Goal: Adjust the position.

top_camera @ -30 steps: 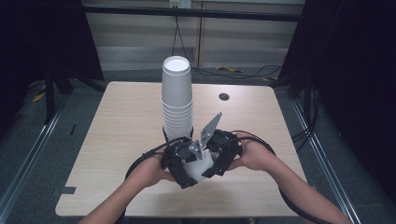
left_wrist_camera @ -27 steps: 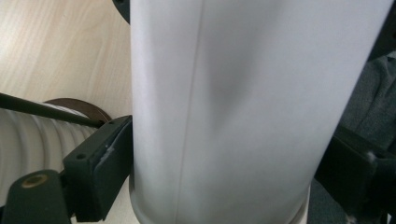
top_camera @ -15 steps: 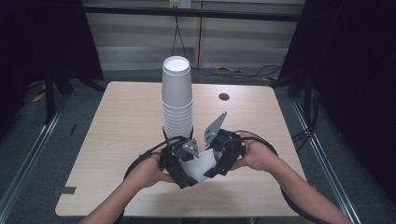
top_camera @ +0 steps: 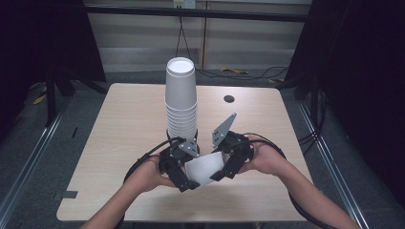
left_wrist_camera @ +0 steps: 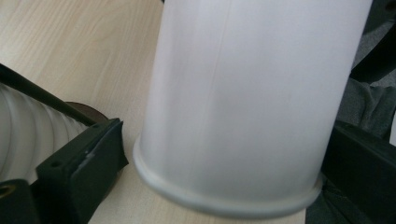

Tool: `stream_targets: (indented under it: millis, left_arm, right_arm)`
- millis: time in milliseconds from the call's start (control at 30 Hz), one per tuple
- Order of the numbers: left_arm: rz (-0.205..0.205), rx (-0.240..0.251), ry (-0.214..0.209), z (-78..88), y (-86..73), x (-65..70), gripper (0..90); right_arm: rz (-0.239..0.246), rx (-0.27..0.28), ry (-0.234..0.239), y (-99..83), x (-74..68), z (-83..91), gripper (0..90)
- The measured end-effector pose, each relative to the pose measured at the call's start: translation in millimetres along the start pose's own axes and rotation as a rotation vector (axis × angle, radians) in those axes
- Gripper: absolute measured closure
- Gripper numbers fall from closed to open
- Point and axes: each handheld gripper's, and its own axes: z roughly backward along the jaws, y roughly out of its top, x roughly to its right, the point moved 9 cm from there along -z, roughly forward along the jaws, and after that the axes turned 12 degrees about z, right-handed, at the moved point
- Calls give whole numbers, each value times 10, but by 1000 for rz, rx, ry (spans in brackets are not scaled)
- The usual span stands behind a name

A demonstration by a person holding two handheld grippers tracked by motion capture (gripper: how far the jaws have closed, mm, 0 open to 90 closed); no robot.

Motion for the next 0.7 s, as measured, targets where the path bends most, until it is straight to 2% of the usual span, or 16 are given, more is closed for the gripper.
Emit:
stream_targets:
  millis: [33,100,133,233,333,500,600,700]
  left_arm:
    - [23,19,-11,2,-11,-7,0]
    - [25,24,-13,9,-20,-15,0]
    - [33,34,-24,21,-38,-24,0]
    - [37,42,-32,35,-53,-39,0]
    - [52,74,-45,74,-60,-61,0]
    - [57,91,-43,108,-70,-85,0]
    - [78,104,-42,122,-90,-110,0]
    - [88,97,-36,109,-123,-134,0]
  right_arm:
    - [-16,-7,3,-19,-13,12,236]
    - [-5,1,1,-29,-5,8,236]
    - [-23,-5,7,-71,-26,19,236]
    - [-22,2,2,-93,-25,20,236]
    - [-26,19,4,-136,-38,37,236]
    - [-26,25,1,-164,-38,71,236]
    - [-28,31,-2,-183,-42,96,236]
    - [-28,38,-3,-203,-50,108,235]
